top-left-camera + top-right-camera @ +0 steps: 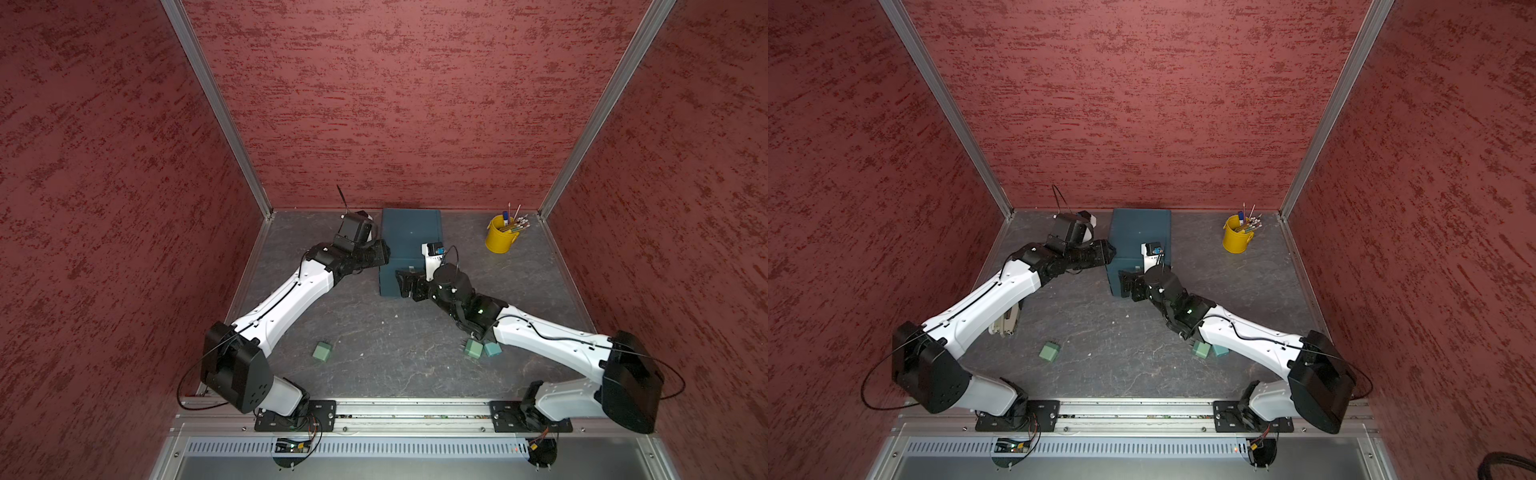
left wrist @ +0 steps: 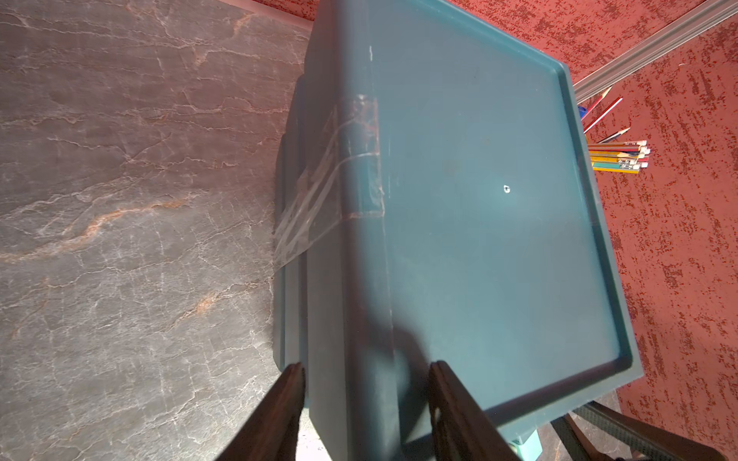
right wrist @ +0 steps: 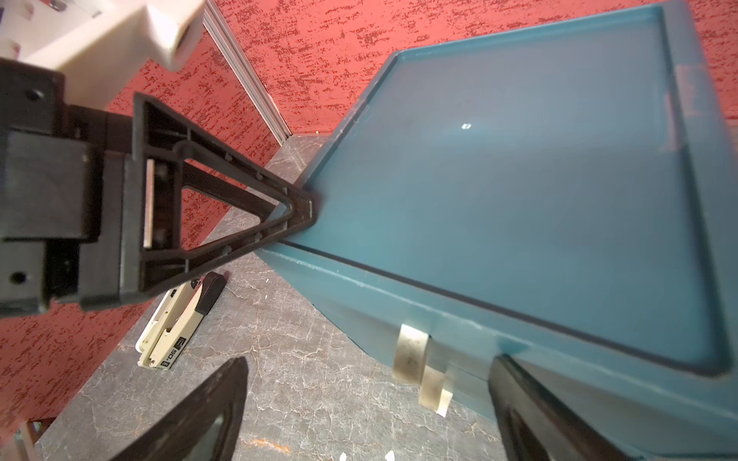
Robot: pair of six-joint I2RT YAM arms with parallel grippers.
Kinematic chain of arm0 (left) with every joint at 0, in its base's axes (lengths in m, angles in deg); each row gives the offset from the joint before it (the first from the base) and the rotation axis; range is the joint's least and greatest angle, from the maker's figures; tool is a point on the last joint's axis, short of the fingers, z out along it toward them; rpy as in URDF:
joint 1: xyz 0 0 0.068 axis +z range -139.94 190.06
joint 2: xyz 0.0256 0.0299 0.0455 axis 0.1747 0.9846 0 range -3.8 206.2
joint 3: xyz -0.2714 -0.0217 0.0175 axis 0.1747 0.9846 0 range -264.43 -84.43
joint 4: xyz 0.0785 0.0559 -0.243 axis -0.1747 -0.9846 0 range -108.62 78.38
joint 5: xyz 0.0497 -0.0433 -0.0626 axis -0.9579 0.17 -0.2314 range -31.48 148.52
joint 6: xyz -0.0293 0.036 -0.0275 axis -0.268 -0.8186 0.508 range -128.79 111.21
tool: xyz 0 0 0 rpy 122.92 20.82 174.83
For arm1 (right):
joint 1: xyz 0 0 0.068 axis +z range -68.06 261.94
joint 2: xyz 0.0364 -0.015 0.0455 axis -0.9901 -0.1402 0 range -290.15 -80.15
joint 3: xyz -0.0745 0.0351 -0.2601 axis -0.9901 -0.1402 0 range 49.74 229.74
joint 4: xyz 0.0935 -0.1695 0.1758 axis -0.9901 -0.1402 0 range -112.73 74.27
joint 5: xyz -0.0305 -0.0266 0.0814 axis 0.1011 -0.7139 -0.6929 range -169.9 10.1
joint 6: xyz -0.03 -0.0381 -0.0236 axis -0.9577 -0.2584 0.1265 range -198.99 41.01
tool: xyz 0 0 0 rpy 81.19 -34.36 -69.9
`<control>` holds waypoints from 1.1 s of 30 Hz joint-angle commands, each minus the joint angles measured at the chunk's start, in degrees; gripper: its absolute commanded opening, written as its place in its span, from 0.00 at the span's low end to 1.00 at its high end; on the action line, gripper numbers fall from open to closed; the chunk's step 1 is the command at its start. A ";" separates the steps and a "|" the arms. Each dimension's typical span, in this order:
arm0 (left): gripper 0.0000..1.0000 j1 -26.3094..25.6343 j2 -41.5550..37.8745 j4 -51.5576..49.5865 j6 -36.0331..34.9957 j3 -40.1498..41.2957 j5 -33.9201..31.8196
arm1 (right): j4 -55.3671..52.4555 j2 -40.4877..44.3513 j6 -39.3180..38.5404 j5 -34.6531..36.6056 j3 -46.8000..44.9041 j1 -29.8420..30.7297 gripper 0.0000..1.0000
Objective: Place the plugs into the drawer by color
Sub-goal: Close the drawer in the storage box, then open the drawer in the storage box.
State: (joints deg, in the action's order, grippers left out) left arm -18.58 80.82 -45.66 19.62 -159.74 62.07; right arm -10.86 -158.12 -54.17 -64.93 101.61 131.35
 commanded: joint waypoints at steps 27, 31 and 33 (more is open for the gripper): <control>0.56 2.77 1.92 -3.88 -1.39 -4.38 1.33 | 8.70 23.33 24.54 1.42 -26.24 -0.61 0.67; 0.55 4.10 4.29 -3.93 -1.42 -7.92 3.11 | 21.59 15.22 27.33 -2.02 -28.59 -2.79 0.60; 0.55 4.47 4.98 -3.95 -1.40 -8.83 3.37 | 26.12 10.57 27.98 -5.02 -27.41 -3.91 0.57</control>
State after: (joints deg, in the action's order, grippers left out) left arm -14.65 84.86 -48.76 19.18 -166.63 64.15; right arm 4.02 -143.44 -29.34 -66.16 73.81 128.88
